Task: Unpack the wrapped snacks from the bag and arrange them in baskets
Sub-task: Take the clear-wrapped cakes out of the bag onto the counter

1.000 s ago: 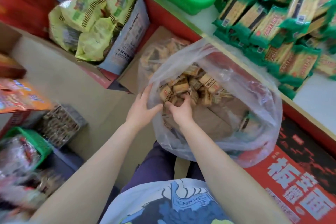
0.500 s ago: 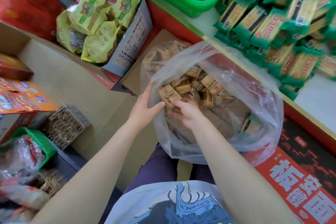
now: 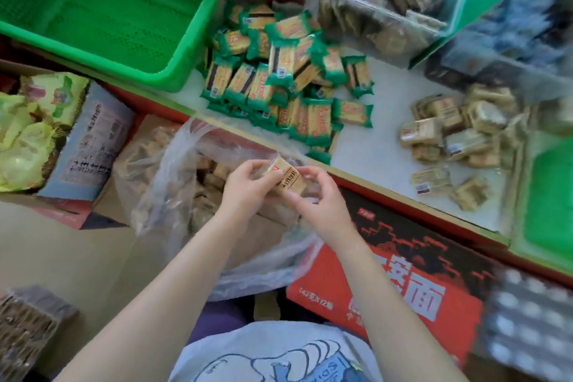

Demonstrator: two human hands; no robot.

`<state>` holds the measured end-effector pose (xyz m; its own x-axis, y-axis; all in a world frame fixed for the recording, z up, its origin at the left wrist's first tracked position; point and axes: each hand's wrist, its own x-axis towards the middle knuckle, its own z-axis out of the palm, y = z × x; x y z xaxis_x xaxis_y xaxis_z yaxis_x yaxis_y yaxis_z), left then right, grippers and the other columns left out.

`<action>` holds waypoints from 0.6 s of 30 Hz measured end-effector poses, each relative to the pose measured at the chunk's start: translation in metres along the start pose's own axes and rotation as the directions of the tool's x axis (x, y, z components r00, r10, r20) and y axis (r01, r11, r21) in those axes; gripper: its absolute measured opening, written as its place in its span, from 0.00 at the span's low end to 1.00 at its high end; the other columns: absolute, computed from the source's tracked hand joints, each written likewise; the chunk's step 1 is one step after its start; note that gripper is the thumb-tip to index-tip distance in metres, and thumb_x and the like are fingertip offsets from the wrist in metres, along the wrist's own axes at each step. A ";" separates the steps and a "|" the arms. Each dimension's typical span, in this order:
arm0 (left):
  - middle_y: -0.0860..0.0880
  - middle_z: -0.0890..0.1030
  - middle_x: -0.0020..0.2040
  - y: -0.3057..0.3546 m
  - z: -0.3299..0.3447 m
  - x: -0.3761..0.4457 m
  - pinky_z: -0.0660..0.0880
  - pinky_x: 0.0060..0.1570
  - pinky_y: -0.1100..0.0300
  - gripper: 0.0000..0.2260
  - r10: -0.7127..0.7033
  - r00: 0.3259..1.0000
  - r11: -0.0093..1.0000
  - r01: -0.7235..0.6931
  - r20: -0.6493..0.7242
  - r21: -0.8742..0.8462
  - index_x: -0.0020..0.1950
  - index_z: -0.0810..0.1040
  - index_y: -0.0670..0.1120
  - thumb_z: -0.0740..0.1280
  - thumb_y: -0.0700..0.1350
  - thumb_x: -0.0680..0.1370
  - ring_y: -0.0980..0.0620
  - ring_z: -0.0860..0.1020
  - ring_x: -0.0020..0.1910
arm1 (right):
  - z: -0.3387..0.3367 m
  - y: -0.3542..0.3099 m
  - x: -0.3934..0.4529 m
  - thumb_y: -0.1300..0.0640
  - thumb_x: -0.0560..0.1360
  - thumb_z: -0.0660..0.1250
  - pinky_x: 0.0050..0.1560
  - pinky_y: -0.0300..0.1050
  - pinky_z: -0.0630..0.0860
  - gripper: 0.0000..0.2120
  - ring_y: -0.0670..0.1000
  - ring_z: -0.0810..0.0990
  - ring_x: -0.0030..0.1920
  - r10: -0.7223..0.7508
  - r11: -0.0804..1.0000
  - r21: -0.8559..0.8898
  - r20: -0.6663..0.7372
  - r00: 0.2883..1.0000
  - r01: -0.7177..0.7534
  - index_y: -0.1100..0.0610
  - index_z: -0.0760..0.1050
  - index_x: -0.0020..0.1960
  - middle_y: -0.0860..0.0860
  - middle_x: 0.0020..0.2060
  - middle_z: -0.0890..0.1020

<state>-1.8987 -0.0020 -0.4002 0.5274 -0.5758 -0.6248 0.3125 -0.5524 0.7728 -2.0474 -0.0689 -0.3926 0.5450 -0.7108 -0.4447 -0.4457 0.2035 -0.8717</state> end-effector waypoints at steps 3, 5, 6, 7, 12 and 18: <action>0.44 0.84 0.50 0.015 0.076 -0.002 0.83 0.48 0.48 0.15 0.042 0.996 0.996 -0.048 0.077 0.074 0.54 0.79 0.48 0.78 0.49 0.71 0.48 0.84 0.47 | -0.064 0.012 -0.018 0.53 0.71 0.77 0.59 0.38 0.70 0.26 0.46 0.73 0.56 -0.226 0.907 -0.384 -0.100 0.969 0.172 0.51 0.73 0.66 0.45 0.55 0.75; 0.44 0.83 0.47 0.019 0.128 -0.002 0.82 0.40 0.56 0.11 0.048 0.982 0.997 -0.058 0.181 0.053 0.55 0.78 0.44 0.75 0.45 0.76 0.53 0.83 0.40 | -0.106 0.029 -0.026 0.53 0.71 0.75 0.58 0.46 0.71 0.24 0.52 0.74 0.56 -0.243 0.872 -0.467 -0.155 0.957 0.146 0.53 0.72 0.64 0.49 0.54 0.78; 0.43 0.83 0.49 0.020 0.152 -0.003 0.81 0.40 0.57 0.10 0.046 0.975 0.998 -0.056 0.218 0.041 0.57 0.78 0.44 0.72 0.46 0.78 0.53 0.82 0.40 | -0.128 0.038 -0.027 0.52 0.71 0.74 0.56 0.50 0.73 0.22 0.53 0.75 0.55 -0.188 0.877 -0.475 -0.209 0.960 0.069 0.52 0.72 0.62 0.49 0.53 0.79; 0.44 0.82 0.52 0.018 0.172 -0.003 0.79 0.43 0.56 0.11 0.047 0.970 0.996 -0.062 0.239 0.056 0.59 0.77 0.44 0.68 0.48 0.81 0.52 0.81 0.43 | -0.150 0.045 -0.027 0.50 0.72 0.73 0.53 0.52 0.75 0.20 0.54 0.76 0.54 -0.107 0.872 -0.489 -0.271 0.957 -0.041 0.51 0.70 0.60 0.50 0.53 0.79; 0.46 0.68 0.75 -0.023 0.205 0.015 0.61 0.74 0.49 0.24 0.221 0.924 0.549 -0.383 0.313 0.743 0.76 0.69 0.47 0.62 0.55 0.82 0.48 0.65 0.75 | -0.242 0.072 -0.008 0.52 0.77 0.67 0.45 0.53 0.77 0.17 0.61 0.75 0.56 -0.028 0.758 -0.520 -0.629 0.777 -0.393 0.54 0.67 0.63 0.57 0.54 0.78; 0.50 0.50 0.83 -0.053 0.199 0.016 0.51 0.77 0.45 0.30 0.175 0.896 0.223 -0.440 0.408 0.870 0.82 0.55 0.52 0.57 0.59 0.82 0.51 0.44 0.81 | -0.261 0.104 0.015 0.49 0.79 0.65 0.65 0.63 0.70 0.26 0.65 0.66 0.69 -0.057 0.601 -0.685 -0.550 0.833 -0.412 0.52 0.63 0.74 0.62 0.69 0.68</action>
<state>-2.0642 -0.1020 -0.4737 0.2044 -0.8588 -0.4698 -0.8497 -0.3940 0.3505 -2.2707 -0.2344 -0.4358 0.0885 -0.9743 -0.2073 -0.9788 -0.0465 -0.1995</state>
